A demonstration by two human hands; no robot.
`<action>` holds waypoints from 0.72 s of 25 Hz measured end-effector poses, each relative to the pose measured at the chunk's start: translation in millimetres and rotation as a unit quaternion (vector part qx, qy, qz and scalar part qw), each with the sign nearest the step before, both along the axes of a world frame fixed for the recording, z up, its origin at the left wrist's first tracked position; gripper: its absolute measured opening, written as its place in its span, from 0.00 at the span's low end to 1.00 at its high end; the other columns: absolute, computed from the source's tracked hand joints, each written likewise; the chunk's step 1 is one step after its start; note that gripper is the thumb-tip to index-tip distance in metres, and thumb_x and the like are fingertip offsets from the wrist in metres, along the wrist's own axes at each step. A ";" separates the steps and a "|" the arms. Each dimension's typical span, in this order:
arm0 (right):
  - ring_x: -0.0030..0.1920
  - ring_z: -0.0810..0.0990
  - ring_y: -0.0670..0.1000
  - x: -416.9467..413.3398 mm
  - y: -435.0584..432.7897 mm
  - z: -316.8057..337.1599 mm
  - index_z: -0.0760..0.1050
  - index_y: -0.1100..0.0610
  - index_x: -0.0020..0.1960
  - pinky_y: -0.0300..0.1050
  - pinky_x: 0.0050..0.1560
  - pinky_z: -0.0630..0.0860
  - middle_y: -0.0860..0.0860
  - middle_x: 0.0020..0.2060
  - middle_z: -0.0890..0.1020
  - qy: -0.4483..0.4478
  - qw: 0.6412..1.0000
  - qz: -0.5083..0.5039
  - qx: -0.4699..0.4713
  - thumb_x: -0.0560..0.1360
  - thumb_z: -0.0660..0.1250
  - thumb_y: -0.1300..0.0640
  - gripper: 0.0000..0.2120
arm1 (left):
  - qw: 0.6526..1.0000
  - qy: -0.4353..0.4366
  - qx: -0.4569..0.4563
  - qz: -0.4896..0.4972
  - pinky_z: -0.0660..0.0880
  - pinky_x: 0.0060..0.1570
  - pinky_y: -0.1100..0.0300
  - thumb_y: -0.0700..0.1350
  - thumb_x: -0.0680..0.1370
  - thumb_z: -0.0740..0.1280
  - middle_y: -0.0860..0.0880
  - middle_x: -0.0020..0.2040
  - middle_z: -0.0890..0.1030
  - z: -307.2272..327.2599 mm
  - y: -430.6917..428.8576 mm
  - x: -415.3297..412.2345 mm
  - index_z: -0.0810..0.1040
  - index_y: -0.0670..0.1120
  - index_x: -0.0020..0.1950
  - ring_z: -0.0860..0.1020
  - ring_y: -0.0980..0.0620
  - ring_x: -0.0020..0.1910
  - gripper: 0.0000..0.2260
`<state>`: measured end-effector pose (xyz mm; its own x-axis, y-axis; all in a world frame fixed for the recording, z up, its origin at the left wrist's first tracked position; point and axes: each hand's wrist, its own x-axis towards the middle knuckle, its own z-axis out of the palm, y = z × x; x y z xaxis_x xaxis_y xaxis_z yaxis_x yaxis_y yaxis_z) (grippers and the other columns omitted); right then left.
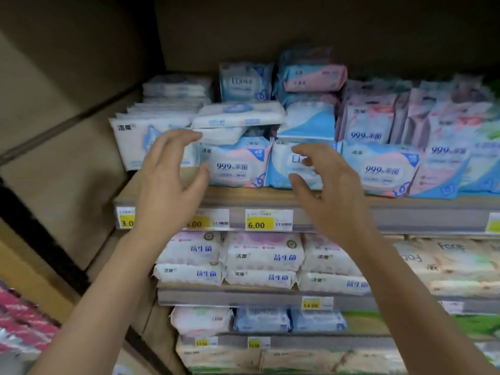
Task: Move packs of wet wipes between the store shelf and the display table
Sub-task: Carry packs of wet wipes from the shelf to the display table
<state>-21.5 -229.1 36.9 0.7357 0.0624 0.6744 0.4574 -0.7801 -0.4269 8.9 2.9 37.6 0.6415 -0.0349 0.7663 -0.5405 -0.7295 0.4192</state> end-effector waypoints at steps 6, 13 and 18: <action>0.58 0.73 0.57 50.1 27.2 40.4 0.72 0.59 0.63 0.48 0.60 0.69 0.56 0.58 0.76 -0.063 0.998 -0.028 -0.009 0.72 0.64 0.56 0.20 | 0.965 0.233 -0.092 0.071 0.69 0.58 0.54 0.61 0.76 0.62 0.47 0.62 0.75 32.5 3.1 36.1 0.69 0.53 0.68 0.73 0.48 0.58 0.23; 0.48 0.78 0.59 96.4 44.6 33.5 0.79 0.57 0.52 0.48 0.49 0.61 0.54 0.45 0.83 -0.106 0.964 -0.121 -0.213 0.65 0.64 0.67 0.17 | 0.916 0.265 -0.300 -0.005 0.75 0.52 0.53 0.53 0.73 0.70 0.42 0.52 0.80 26.0 -0.1 54.5 0.76 0.55 0.57 0.79 0.46 0.51 0.13; 0.48 0.79 0.59 93.6 38.0 33.3 0.81 0.57 0.49 0.48 0.50 0.65 0.53 0.47 0.83 -0.199 0.969 -0.102 -0.107 0.67 0.66 0.65 0.13 | 0.878 0.231 -0.410 -0.079 0.81 0.45 0.59 0.38 0.76 0.67 0.49 0.47 0.75 30.6 0.8 45.8 0.74 0.49 0.59 0.79 0.52 0.44 0.14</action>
